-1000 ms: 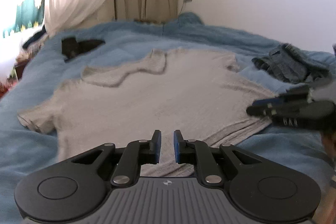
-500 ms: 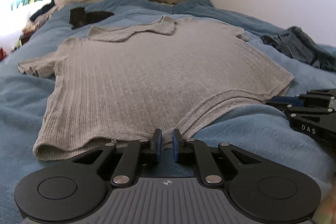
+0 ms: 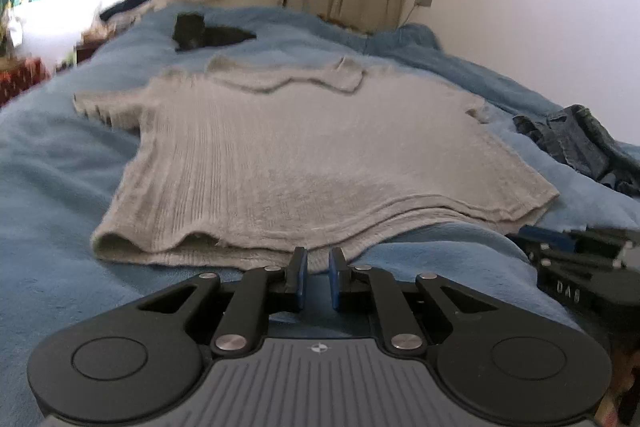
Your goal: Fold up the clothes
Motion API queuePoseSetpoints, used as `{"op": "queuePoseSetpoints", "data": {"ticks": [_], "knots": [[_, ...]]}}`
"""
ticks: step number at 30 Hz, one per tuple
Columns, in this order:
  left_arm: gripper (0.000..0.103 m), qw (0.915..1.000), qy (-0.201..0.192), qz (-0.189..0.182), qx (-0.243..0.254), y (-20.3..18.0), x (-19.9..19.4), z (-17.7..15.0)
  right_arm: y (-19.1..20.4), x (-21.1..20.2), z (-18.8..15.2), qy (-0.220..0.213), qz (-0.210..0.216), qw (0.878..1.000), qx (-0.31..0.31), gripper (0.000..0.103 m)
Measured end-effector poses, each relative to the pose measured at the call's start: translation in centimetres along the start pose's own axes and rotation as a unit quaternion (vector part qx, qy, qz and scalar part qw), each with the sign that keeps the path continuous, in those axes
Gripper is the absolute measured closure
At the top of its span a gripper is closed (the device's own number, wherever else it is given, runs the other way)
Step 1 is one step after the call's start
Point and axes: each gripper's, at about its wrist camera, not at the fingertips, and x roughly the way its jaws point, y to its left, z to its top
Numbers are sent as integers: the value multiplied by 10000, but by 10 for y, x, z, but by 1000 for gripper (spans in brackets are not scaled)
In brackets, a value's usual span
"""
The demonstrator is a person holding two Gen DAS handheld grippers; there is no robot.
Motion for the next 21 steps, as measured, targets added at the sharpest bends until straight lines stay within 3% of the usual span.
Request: {"op": "queuePoseSetpoints", "data": {"ticks": [1, 2, 6, 10, 13, 15, 21], "knots": [[92, 9999, -128, -39, 73, -4, -6, 3, 0, -9, 6, -160, -3, 9998, 69, 61], [92, 9995, -260, -60, 141, -8, -11, 8, 0, -17, 12, -357, 54, 9993, 119, 59], [92, 9975, -603, -28, 366, -22, -9, 31, 12, -22, 43, -725, 474, 9962, 89, 59], [92, 9983, -429, 208, 344, -17, 26, 36, 31, 14, 54, -499, 594, 9969, 101, 58], [92, 9994, -131, 312, -20, -5, 46, 25, 41, 44, 46, -116, 626, 9978, 172, 58], [92, 9995, -13, 308, 33, -3, 50, 14, 49, 56, 31, 103, 611, 9980, 107, 58], [92, 9995, 175, 255, 34, 0, 52, -3, 61, 56, 7, 20, 536, 9985, -132, 58]]}}
